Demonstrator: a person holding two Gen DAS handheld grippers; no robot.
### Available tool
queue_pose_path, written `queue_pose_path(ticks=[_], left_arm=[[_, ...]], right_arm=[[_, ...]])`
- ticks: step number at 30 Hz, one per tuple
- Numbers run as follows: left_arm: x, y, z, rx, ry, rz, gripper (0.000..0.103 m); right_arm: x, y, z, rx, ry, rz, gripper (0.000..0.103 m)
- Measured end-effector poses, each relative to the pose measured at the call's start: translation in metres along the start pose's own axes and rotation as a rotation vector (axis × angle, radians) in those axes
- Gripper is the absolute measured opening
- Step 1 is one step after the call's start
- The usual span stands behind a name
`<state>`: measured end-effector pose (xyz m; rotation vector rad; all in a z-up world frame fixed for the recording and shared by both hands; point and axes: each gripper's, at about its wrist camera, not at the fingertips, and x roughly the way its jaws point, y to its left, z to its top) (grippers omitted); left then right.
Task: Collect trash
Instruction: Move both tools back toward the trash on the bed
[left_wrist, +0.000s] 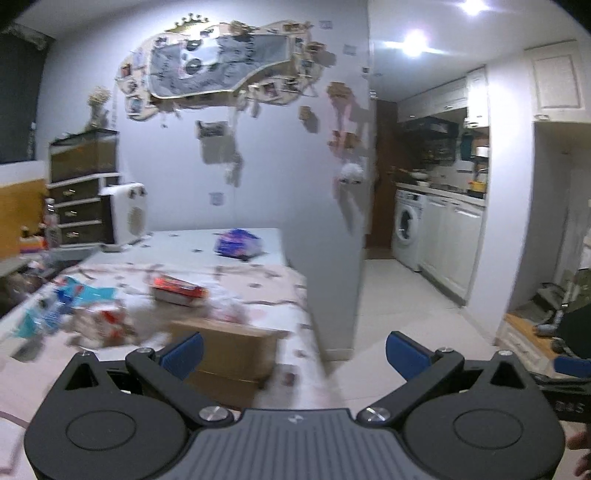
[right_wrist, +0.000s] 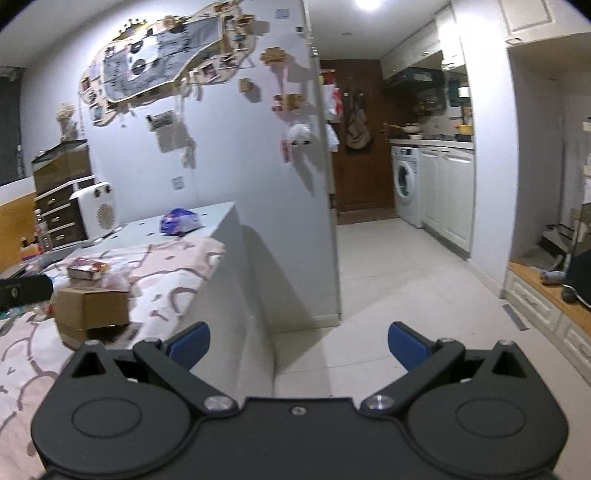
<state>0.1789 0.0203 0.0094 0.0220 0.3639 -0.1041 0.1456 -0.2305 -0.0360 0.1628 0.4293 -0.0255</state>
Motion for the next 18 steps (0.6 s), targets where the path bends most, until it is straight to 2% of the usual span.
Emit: queue_pose_path(ticks=[10, 15, 18], left_arm=[[0.019, 0.121, 0.009, -0.012, 0.019, 0.128, 0.103], [0.033, 0.177, 0.012, -0.01, 0.04, 0.143, 0.103], [0.048, 0.208, 0.011, -0.024, 0.061, 0.114, 0.103]], right_arm=[[0.022, 0.061, -0.004, -0.075, 0.032, 0.062, 0.103], [0.033, 0.079, -0.006, -0.073, 0.041, 0.097, 0.103], [0.041, 0.091, -0.008, -0.075, 0.043, 0.112, 0.103]])
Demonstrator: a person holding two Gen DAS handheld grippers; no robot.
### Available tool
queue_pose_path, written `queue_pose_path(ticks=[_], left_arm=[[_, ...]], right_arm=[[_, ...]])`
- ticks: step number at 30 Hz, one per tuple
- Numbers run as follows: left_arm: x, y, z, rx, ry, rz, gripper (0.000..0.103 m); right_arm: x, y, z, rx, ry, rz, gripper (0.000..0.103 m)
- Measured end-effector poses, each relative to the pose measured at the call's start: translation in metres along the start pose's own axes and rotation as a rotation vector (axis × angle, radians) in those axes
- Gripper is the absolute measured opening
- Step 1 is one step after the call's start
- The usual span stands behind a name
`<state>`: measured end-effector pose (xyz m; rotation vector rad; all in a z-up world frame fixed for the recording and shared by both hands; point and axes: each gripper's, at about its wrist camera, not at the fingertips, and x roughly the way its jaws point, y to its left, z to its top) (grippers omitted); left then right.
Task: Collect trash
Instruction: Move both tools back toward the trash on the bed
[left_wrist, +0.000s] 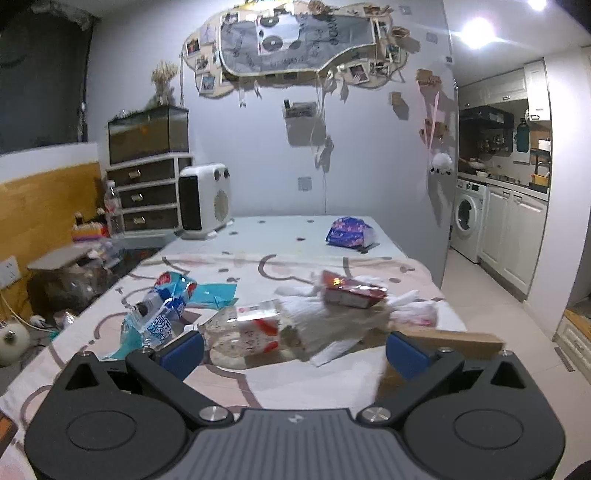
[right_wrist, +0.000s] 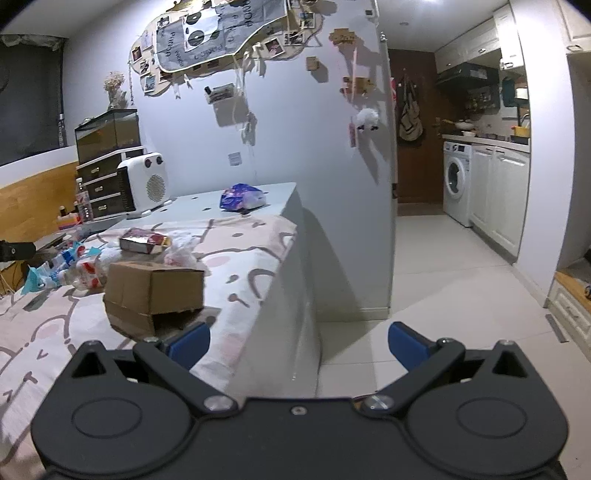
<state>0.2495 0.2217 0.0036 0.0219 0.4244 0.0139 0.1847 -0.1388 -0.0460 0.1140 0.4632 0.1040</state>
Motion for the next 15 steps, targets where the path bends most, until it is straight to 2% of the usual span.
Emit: queue_pose_path(ticks=[5, 11, 15], left_arm=[[0.039, 0.044, 0.001, -0.086, 0.026, -0.031, 0.103], [0.096, 0.094, 0.014, -0.299, 0.041, -0.054, 0.102], [0.129, 0.109, 0.023, -0.354, 0.05, -0.06, 0.093]], right_arm=[[0.018, 0.019, -0.002, -0.023, 0.015, 0.023, 0.103], [0.035, 0.04, -0.002, -0.053, 0.027, 0.072, 0.103], [0.044, 0.045, 0.0, -0.035, 0.03, 0.107, 0.101]])
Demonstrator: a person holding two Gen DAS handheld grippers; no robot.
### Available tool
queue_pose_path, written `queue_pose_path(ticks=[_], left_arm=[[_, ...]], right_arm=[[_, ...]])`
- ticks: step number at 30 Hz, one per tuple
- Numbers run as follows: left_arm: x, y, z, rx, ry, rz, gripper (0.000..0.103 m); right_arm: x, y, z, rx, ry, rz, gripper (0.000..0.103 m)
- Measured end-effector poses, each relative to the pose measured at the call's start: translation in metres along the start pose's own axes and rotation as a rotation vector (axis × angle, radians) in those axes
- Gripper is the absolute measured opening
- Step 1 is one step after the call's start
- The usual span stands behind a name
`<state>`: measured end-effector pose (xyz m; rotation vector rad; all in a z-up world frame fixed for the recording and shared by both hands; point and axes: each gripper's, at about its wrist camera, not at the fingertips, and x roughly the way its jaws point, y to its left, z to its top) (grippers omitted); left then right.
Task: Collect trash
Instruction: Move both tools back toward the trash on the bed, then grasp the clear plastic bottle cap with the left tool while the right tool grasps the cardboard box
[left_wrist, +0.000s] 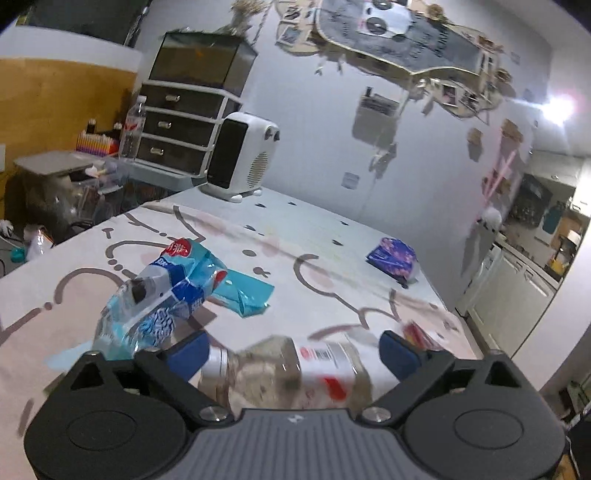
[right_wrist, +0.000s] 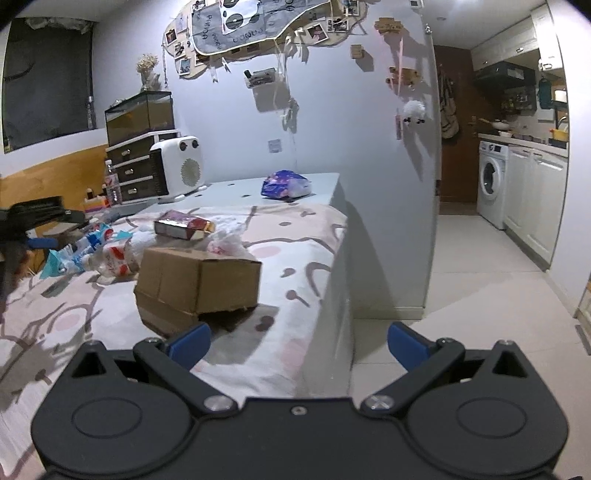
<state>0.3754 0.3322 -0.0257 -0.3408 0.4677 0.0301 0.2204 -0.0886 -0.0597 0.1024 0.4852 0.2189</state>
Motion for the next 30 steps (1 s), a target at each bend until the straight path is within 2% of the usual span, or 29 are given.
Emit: queue_pose_path(ticks=[3, 7, 8, 9, 11, 13, 15, 21, 27, 30], left_arm=[[0.026, 0.005, 0.007, -0.01, 0.023, 0.008, 0.087], [0.055, 0.009, 0.01, 0.019, 0.06, 0.037, 0.078], [0.06, 0.011, 0.008, 0.032, 0.064, 0.046, 0.07], [0.065, 0.014, 0.006, 0.038, 0.069, 0.051, 0.063], [0.071, 0.022, 0.0, 0.002, 0.084, 0.027, 0.061], [0.069, 0.032, -0.005, -0.063, 0.082, -0.038, 0.06], [0.061, 0.035, -0.01, -0.077, 0.076, -0.083, 0.06], [0.033, 0.032, -0.024, -0.016, 0.14, -0.162, 0.059], [0.006, 0.021, -0.047, 0.022, 0.208, -0.255, 0.059], [-0.005, 0.007, -0.059, 0.059, 0.246, -0.308, 0.059]], right_arm=[[0.009, 0.0, 0.002, 0.018, 0.018, 0.028, 0.086], [0.021, -0.002, 0.005, 0.067, 0.047, 0.075, 0.058], [0.024, -0.002, 0.006, 0.073, 0.055, 0.087, 0.052], [0.027, -0.001, 0.007, 0.074, 0.061, 0.096, 0.049], [0.034, 0.002, 0.007, 0.064, 0.072, 0.098, 0.044], [0.044, 0.005, 0.009, 0.05, 0.087, 0.094, 0.04], [0.055, 0.007, 0.01, 0.044, 0.108, 0.096, 0.037], [0.084, 0.026, 0.009, 0.04, 0.17, 0.153, 0.034], [0.077, 0.053, 0.002, 0.004, 0.175, 0.247, 0.034], [0.069, 0.058, 0.001, -0.007, 0.173, 0.265, 0.034]])
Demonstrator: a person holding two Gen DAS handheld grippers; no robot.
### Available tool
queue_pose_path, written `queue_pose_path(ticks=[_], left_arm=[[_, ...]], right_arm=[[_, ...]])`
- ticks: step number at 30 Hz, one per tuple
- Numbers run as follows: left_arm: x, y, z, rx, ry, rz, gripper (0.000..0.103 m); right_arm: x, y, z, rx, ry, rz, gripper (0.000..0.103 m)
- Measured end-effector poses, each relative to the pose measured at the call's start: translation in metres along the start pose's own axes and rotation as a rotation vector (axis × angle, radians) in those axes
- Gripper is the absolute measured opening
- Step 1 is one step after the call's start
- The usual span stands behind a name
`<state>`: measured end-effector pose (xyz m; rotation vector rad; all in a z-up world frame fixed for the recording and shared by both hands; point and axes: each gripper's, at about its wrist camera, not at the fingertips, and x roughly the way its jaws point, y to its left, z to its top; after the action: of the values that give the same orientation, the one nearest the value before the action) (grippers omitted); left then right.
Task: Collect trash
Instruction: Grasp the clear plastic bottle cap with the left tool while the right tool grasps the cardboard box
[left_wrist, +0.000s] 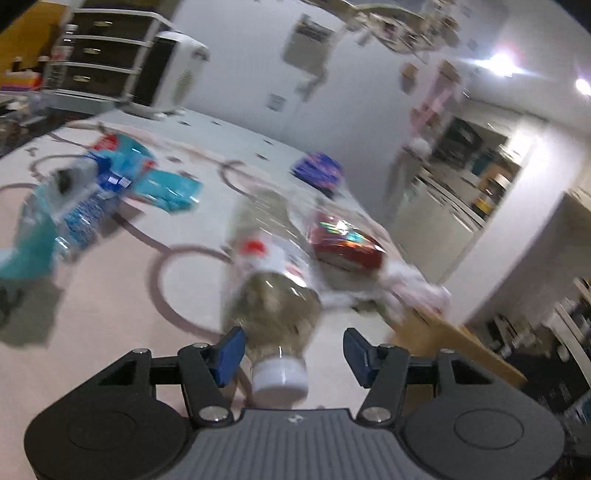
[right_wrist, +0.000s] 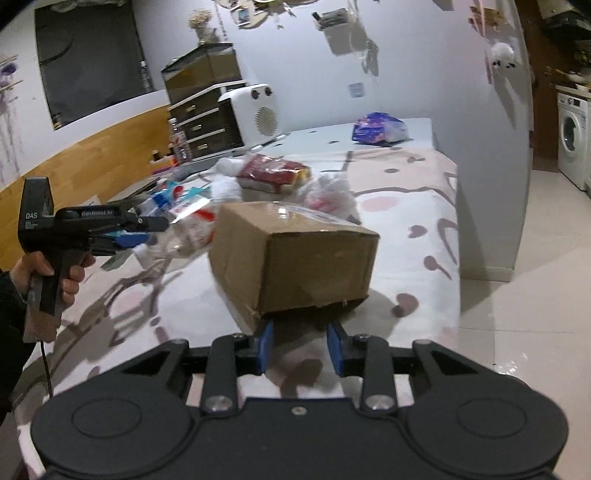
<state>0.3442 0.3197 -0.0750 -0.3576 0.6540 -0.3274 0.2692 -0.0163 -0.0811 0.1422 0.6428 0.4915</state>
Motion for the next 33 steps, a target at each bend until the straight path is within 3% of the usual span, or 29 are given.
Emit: queue_pose_path(ticks=[4, 9, 20, 21, 23, 27, 33], left_arm=[[0.002, -0.02, -0.013, 0.04, 0.035, -0.003, 0.059], [0.012, -0.035, -0.019, 0.028, 0.047, 0.082, 0.057], [0.023, -0.043, -0.023, -0.148, -0.009, 0.194, 0.054], [0.023, -0.045, -0.024, -0.153, -0.015, 0.208, 0.046], [0.023, -0.048, -0.025, -0.163, -0.018, 0.239, 0.036], [0.013, -0.053, -0.031, -0.152, -0.048, 0.266, 0.035], [-0.018, -0.073, -0.051, -0.069, -0.077, 0.292, 0.035]], right_arm=[[-0.012, 0.002, -0.006, 0.024, -0.006, 0.057, 0.036], [-0.005, 0.008, -0.007, 0.051, 0.001, 0.096, 0.038], [0.028, 0.017, 0.007, 0.175, -0.02, 0.135, 0.038], [0.029, 0.017, 0.006, 0.187, -0.021, 0.141, 0.037], [0.029, 0.017, 0.005, 0.206, -0.018, 0.141, 0.011], [0.015, 0.013, 0.0, 0.232, -0.036, 0.151, 0.009], [-0.014, 0.016, -0.005, 0.168, -0.07, 0.143, 0.005]])
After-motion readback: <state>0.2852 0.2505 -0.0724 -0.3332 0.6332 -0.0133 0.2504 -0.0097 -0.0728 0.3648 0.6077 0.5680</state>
